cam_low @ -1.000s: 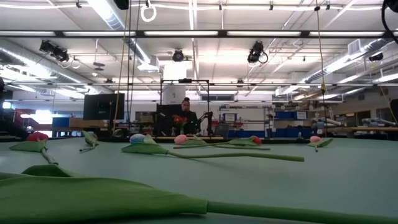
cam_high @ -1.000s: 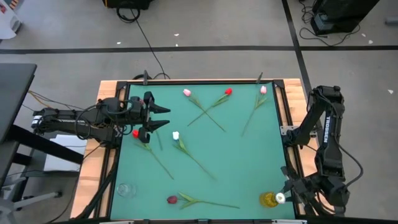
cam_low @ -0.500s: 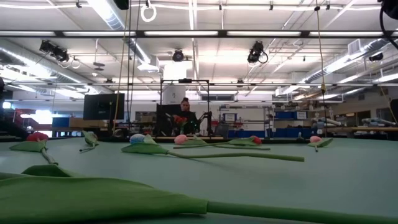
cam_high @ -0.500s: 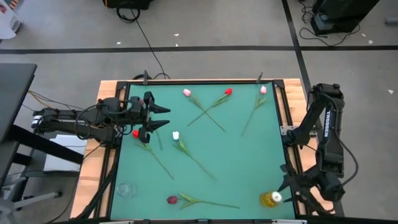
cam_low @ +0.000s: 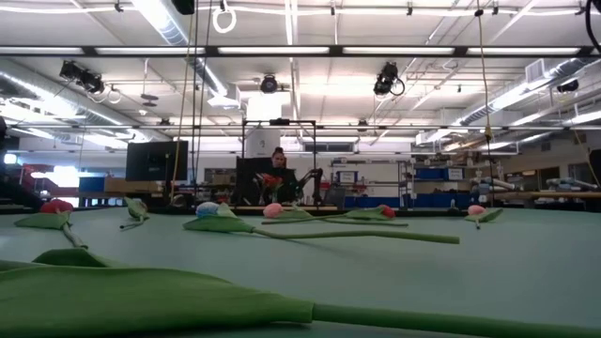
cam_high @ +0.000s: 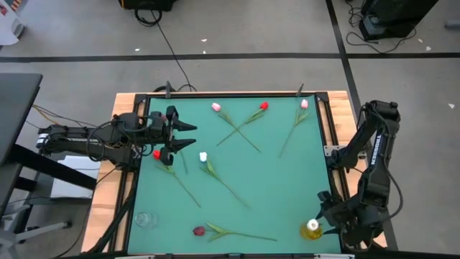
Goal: Sort flowers into vase by color
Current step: Adjust the yellow flower vase
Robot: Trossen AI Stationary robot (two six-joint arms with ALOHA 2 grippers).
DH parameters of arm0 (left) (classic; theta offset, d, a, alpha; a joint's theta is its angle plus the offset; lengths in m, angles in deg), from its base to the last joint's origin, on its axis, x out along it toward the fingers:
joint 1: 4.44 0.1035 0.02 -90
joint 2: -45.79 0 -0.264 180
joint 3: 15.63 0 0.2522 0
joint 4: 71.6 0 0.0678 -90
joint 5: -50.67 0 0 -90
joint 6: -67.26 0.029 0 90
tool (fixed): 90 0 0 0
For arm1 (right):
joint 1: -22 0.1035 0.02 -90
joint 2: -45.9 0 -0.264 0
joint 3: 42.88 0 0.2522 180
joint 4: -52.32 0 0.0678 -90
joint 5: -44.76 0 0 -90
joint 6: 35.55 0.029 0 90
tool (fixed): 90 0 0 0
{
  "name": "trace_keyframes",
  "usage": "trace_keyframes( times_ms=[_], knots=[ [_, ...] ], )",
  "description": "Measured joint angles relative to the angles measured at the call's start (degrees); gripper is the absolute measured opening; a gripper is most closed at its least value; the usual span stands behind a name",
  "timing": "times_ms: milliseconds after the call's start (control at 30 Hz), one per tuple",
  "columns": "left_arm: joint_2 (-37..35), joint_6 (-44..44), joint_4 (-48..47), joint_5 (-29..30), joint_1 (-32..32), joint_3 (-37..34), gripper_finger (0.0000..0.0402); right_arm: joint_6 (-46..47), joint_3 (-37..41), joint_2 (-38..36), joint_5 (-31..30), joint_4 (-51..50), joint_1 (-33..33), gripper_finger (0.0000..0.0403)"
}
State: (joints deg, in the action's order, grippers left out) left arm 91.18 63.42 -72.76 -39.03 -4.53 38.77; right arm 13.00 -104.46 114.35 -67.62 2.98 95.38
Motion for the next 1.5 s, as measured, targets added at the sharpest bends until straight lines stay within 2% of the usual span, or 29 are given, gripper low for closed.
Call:
trace_keyframes(
  times_ms=[200,300,533,833,1033,1300,1500],
  knots=[
    [0.00,-0.01,0.00,0.00,-0.02,0.00,0.0213,-0.63,-0.04,2.99,1.04,0.63,-0.04,0.0307],
    [0.00,0.00,0.00,0.00,-0.02,0.00,0.0213,-0.63,-0.04,4.71,1.02,0.95,-0.06,0.0314],
    [0.00,-0.01,0.00,0.00,-0.01,0.00,0.0213,-0.58,-0.09,7.88,0.84,1.89,-1.31,0.0275],
    [-0.02,0.00,0.01,0.00,-0.01,0.00,0.0213,-0.67,-0.09,6.89,0.82,5.11,-2.38,0.0223],
    [0.00,0.00,0.00,0.00,-0.02,0.00,0.0213,-0.59,-0.07,6.63,0.89,5.54,-2.36,0.0229],
    [0.00,0.00,0.00,0.01,-0.01,0.00,0.0213,-2.17,-0.04,6.63,-0.67,6.88,-3.62,0.0273],
    [-0.02,0.00,0.00,0.00,-0.02,0.00,0.0213,-5.17,-0.04,7.22,2.22,7.26,-4.68,0.0257]
  ],
)
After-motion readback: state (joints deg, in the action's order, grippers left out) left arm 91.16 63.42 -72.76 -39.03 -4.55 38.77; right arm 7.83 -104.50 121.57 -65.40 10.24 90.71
